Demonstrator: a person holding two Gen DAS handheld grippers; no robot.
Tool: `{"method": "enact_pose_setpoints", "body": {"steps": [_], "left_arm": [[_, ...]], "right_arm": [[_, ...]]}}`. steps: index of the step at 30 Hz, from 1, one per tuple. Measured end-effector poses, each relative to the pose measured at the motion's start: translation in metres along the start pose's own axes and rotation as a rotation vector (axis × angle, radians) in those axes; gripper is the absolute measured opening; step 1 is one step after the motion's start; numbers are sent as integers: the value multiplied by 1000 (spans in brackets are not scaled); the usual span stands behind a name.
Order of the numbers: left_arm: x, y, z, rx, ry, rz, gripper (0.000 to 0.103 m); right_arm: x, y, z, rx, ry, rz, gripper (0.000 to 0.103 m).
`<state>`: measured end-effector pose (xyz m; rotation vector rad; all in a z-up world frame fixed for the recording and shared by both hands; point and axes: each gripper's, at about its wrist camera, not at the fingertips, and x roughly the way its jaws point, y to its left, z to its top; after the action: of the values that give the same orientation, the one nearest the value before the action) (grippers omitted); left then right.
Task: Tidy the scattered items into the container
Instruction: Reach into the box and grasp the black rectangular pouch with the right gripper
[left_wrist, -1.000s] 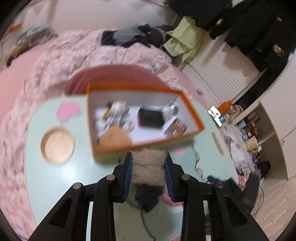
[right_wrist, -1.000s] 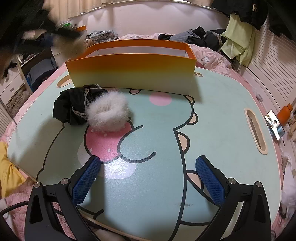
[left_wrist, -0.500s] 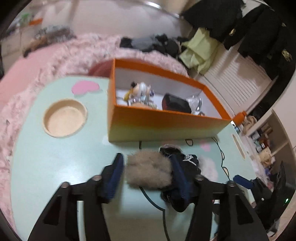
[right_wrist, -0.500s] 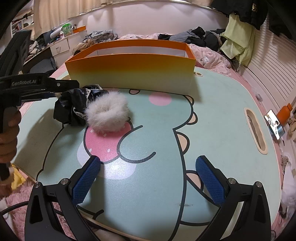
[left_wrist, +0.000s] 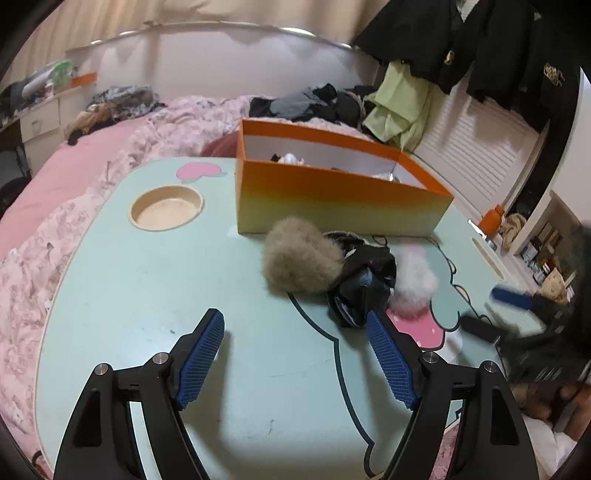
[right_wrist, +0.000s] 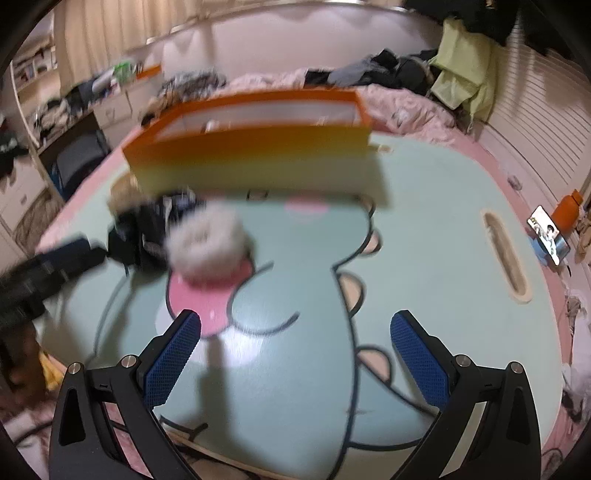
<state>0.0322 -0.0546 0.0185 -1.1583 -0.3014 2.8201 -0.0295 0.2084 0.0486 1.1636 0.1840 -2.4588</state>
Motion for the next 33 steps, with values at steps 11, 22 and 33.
{"method": "enact_pose_setpoints", "body": {"steps": [11, 22, 33], "left_arm": [[-5, 6, -9, -36, -31, 31, 80], [-8, 23, -9, -98, -40, 0, 80], [-6, 26, -10, -99, -42, -36, 80]], "right_arm": [[3, 22, 146, -21, 13, 111, 102], [119, 35, 181, 29, 344, 93, 72], [160, 36, 186, 109, 450, 86, 68]]}}
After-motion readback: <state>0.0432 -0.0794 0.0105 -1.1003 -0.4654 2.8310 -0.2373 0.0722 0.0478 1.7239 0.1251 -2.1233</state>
